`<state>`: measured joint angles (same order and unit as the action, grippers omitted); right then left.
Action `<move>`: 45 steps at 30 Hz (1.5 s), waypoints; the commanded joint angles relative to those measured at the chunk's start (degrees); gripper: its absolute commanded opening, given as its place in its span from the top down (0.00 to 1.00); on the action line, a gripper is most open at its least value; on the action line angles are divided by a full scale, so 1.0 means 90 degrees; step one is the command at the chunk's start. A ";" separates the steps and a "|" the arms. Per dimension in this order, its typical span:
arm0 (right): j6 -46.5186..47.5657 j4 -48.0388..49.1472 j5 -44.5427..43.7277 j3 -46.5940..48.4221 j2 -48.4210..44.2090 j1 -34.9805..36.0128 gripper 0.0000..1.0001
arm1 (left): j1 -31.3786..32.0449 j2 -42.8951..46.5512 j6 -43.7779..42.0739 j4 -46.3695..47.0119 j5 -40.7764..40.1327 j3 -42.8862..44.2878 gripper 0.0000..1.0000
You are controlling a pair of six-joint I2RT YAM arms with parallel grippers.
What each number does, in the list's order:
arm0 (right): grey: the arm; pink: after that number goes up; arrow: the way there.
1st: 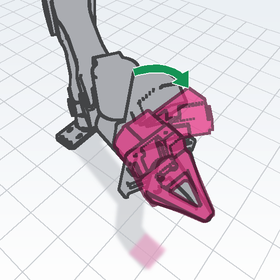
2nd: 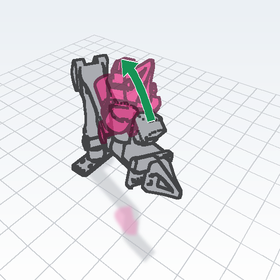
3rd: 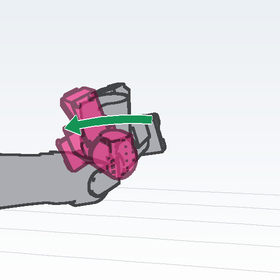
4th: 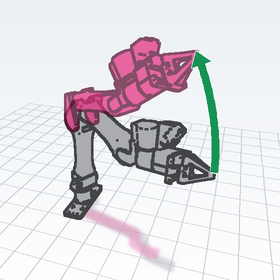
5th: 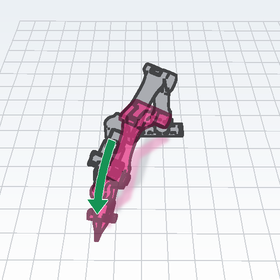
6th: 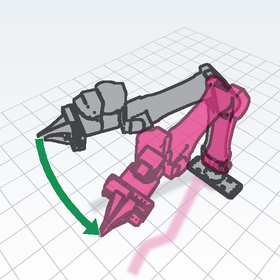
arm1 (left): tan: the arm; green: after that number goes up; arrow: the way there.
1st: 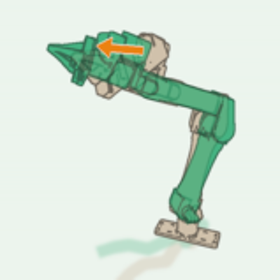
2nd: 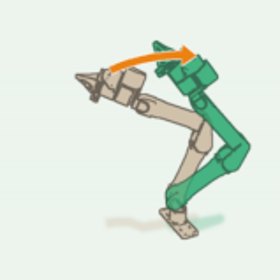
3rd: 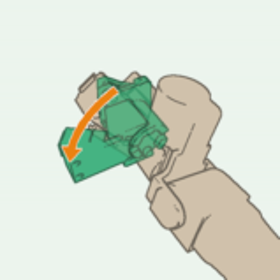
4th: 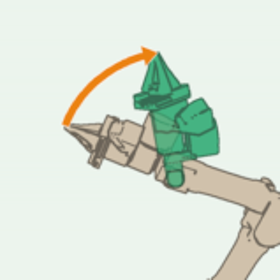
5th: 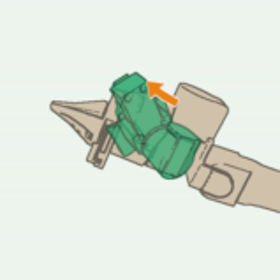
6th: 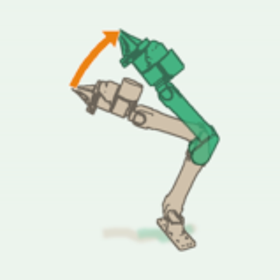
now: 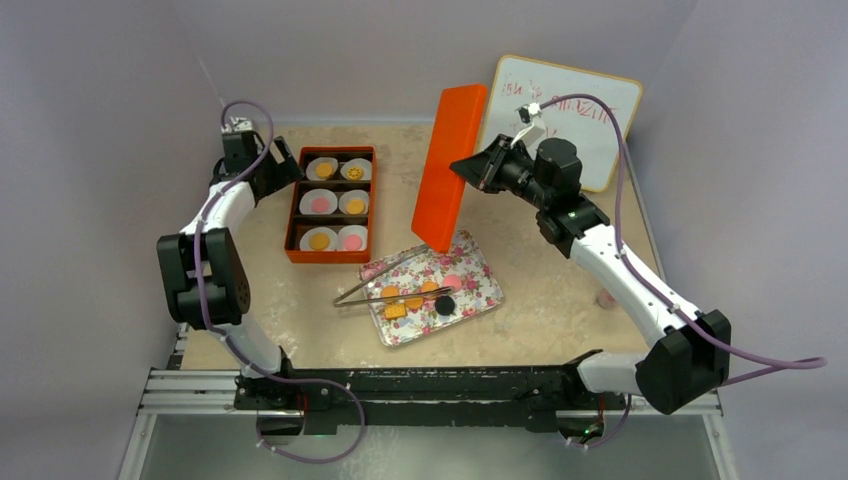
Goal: Pack the cookies
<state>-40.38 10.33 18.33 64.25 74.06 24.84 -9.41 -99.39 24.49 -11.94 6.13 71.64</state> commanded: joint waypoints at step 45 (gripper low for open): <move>-0.0931 0.2606 0.1883 0.1037 0.1529 0.0013 1.00 | 0.0213 0.1180 0.2194 0.1692 0.2128 -0.1132 0.16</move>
<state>-43.18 21.54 29.91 67.46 85.36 24.84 -3.11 -95.85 41.41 0.95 27.86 63.29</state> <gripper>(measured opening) 0.112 0.847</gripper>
